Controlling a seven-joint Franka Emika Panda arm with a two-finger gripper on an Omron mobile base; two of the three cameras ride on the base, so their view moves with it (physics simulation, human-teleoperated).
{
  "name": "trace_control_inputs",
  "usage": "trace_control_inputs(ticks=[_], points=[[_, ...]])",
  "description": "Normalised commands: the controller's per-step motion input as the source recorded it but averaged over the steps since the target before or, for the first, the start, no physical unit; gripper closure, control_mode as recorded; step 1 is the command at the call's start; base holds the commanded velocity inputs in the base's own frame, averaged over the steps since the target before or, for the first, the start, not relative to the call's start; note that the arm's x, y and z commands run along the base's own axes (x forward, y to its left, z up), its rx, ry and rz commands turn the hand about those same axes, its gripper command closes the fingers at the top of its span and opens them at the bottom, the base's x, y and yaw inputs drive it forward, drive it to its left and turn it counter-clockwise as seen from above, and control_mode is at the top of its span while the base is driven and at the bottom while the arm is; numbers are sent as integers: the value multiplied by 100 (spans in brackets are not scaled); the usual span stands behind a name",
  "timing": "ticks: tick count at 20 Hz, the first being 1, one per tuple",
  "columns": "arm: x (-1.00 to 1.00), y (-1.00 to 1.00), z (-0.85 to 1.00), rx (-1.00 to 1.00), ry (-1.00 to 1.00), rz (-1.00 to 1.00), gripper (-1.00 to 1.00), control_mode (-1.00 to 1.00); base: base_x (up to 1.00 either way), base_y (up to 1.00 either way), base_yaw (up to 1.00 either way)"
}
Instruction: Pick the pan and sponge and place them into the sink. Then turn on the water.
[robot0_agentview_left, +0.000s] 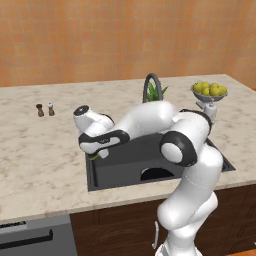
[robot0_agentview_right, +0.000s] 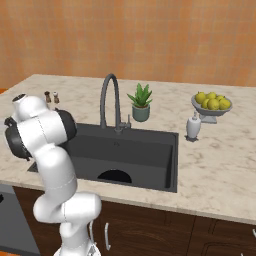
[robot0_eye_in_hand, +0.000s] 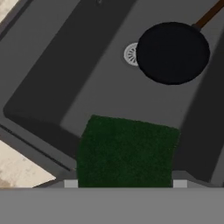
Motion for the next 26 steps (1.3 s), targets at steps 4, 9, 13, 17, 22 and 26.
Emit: trace_control_inputs(ticks=[4,9,13,17,22,26], points=[[2,-65,0,0,1,-2,100,-100,0,0,0],[0,-58,-10,0,0,0,100,-100,0,0,0],[0,-46,-20,0,0,0,100,-100,0,0,0],[8,-21,-15,0,1,-1,100,-100,0,0,0],[16,-7,-4,0,0,0,100,-100,0,0,0],[3,-10,-8,0,0,0,100,-100,0,0,0]])
